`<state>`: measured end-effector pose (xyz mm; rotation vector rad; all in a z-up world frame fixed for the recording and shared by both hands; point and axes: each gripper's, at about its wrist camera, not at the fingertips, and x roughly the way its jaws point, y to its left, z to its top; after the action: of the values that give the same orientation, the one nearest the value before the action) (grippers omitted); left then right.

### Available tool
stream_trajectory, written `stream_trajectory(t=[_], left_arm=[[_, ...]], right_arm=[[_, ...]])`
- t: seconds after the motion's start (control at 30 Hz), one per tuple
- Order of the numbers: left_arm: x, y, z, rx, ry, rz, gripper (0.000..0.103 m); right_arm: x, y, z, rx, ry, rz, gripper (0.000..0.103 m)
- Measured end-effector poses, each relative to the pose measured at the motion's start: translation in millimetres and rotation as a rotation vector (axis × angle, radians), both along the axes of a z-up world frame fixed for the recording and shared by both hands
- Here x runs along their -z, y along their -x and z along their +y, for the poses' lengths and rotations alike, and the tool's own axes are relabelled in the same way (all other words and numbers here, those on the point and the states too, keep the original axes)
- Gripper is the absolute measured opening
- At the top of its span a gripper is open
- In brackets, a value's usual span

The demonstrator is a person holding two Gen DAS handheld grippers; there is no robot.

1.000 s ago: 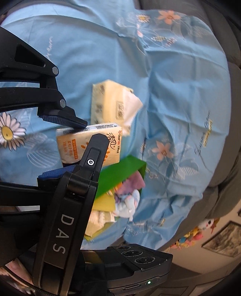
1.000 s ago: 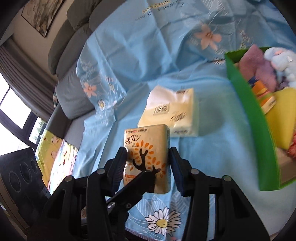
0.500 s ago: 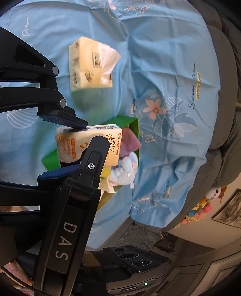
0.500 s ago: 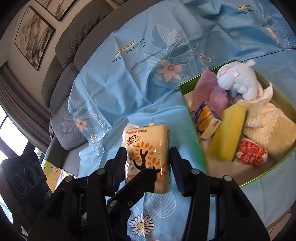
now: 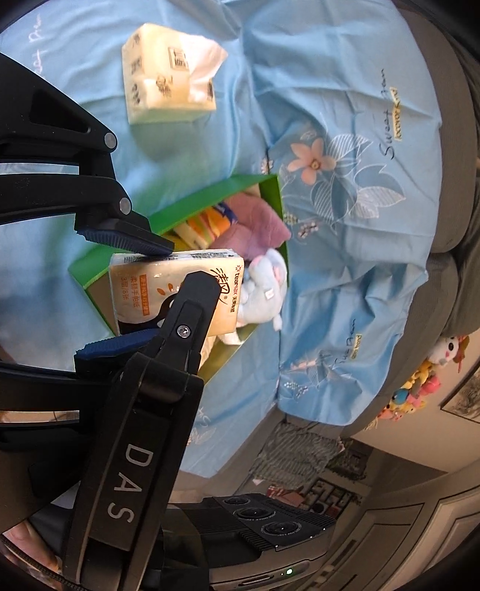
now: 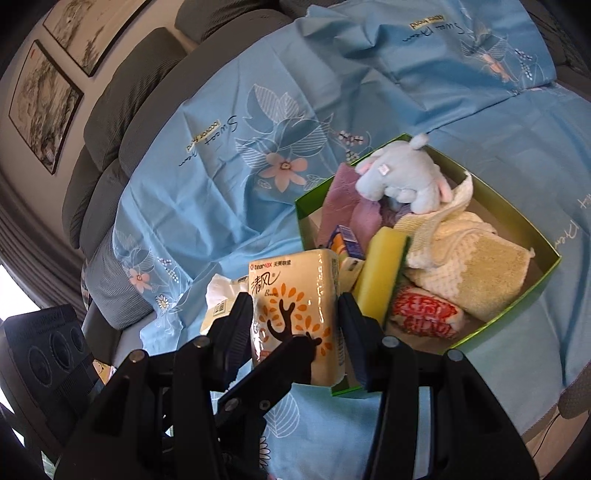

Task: Organize soft objects
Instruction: 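Carry the tree-print pack with the right gripper into the green box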

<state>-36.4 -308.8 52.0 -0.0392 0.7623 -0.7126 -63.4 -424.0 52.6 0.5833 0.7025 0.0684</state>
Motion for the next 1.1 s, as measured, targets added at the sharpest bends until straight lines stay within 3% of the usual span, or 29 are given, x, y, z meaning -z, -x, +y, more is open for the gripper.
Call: stream_trajectory(t=[0.47, 0.57, 0.9, 1.1], left_arm=[[28.4, -16.2, -32.3, 0.069, 0.028, 0.113, 0.041], [33.0, -16.8, -39.8, 0.076, 0.011, 0.116, 0.042], [47.7, -28.0, -43.6, 0.073, 0.002, 0.172, 0.042], [49.1, -27.4, -44.8, 0.071, -0.013, 0.159, 0.042]], right_arm=[[17.2, -6.1, -30.9, 0.105, 0.034, 0.074, 0.048], [21.3, -8.6, -32.9, 0.128, 0.072, 0.109, 0.048], [35.5, -16.7, -41.7, 0.149, 0.059, 0.158, 0.048], [40.1, -19.4, -42.8, 0.150, 0.047, 0.174, 0.048]])
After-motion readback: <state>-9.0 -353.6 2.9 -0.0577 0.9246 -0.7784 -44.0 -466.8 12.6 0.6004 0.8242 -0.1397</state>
